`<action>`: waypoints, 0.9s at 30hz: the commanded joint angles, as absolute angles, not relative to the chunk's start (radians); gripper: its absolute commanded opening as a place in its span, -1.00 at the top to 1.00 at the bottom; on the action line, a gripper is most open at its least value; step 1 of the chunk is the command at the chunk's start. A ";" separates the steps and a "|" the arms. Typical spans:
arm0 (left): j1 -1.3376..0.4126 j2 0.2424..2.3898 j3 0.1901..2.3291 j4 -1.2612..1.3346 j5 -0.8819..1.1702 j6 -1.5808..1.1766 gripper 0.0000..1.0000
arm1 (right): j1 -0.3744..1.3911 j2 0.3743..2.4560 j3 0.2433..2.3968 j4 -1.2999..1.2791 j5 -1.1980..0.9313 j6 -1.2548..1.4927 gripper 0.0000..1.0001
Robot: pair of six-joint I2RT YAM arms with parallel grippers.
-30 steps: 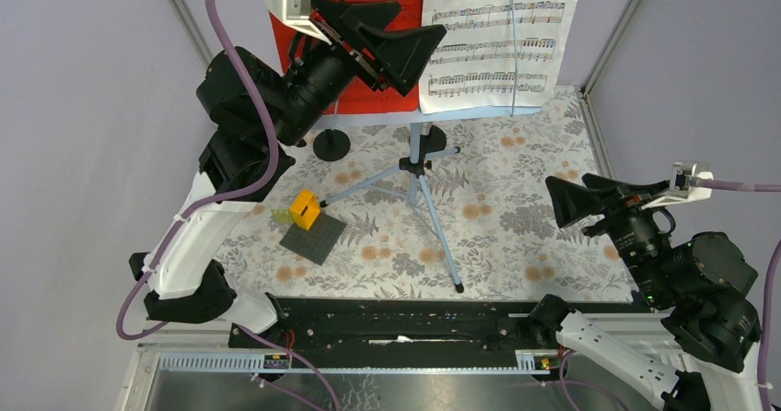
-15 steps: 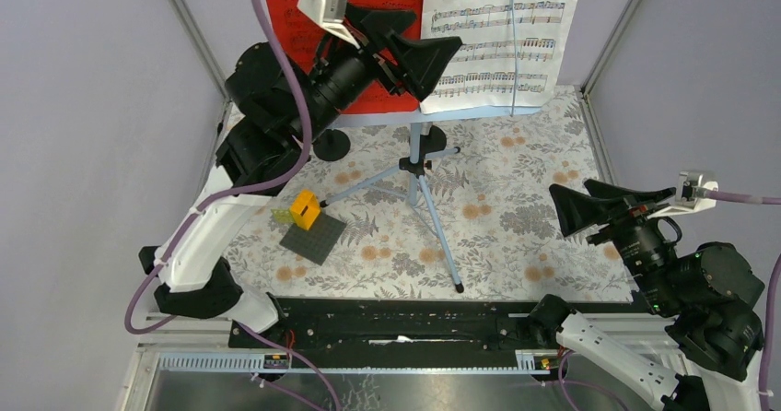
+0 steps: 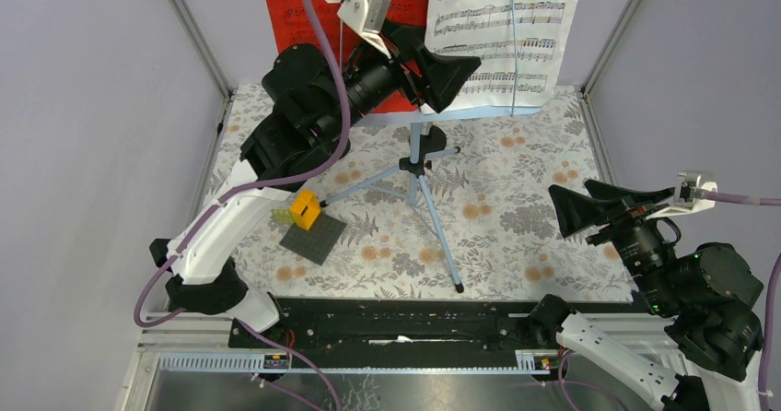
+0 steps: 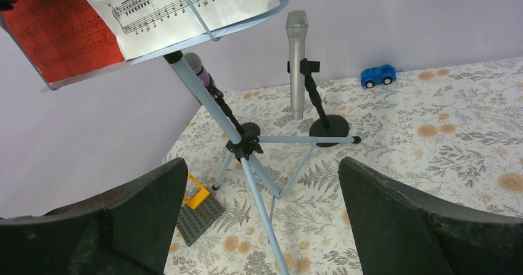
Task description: Pack up the instrument practice props
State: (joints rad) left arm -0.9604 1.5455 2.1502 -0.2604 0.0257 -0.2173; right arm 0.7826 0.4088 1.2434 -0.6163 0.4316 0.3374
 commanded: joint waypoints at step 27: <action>-0.963 1.439 1.979 -0.106 -0.033 -0.166 0.31 | 0.778 0.797 1.681 -0.546 0.277 0.212 -0.44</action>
